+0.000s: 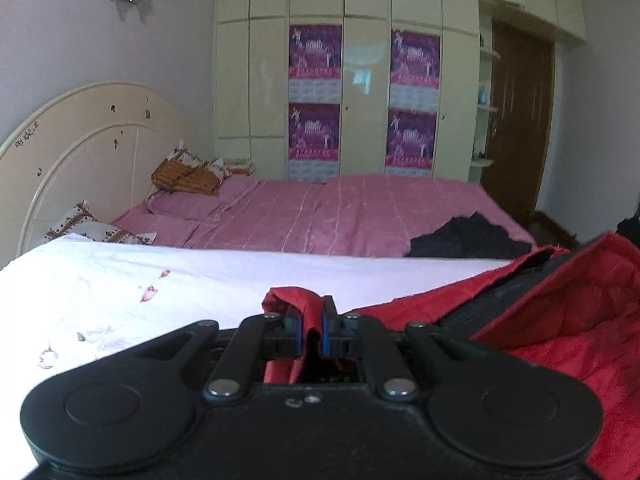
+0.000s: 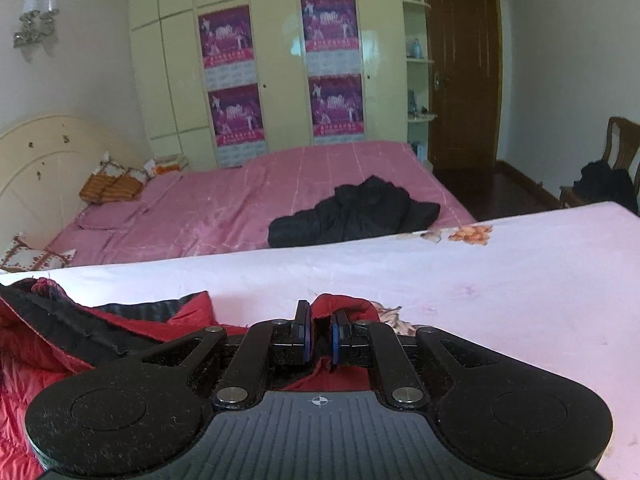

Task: Fold large clothes

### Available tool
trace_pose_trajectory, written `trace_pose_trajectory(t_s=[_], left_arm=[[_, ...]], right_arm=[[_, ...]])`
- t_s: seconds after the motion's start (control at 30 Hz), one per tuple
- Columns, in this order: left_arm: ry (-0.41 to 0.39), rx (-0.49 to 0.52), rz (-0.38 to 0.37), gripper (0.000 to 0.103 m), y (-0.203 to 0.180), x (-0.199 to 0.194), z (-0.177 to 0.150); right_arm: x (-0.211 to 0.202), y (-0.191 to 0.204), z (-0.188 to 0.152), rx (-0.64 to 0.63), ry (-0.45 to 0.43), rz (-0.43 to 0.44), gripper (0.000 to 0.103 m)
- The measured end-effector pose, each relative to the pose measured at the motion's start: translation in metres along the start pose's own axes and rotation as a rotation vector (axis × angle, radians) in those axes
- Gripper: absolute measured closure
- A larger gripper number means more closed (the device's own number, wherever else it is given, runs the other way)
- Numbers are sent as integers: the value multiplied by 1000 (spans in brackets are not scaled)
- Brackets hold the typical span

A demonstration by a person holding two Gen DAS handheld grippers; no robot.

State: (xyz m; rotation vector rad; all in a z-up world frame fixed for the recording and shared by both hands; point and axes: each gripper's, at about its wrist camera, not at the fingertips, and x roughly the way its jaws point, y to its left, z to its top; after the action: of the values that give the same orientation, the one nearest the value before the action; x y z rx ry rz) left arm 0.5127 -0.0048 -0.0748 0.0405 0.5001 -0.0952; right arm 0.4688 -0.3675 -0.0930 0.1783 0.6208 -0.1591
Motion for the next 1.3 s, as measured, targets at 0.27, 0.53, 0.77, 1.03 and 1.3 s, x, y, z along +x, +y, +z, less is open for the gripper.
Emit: trace_pose_trajectory(t_s=[0.27, 0.53, 0.77, 1.03, 1.3], left_arm=[[114, 13, 25, 89, 2, 46, -10], [148, -71, 14, 61, 11, 63, -5], [31, -42, 49, 14, 10, 44, -1], [24, 88, -52, 22, -27, 20, -21], [102, 160, -12, 32, -50, 49, -53]], right_arm=[[62, -9, -10, 27, 117, -12, 93], [67, -6, -7, 34, 51, -84, 9], [61, 1, -2, -2, 8, -74, 7], [49, 33, -26, -120, 21, 0, 46], [78, 68, -60, -224, 72, -7, 46]])
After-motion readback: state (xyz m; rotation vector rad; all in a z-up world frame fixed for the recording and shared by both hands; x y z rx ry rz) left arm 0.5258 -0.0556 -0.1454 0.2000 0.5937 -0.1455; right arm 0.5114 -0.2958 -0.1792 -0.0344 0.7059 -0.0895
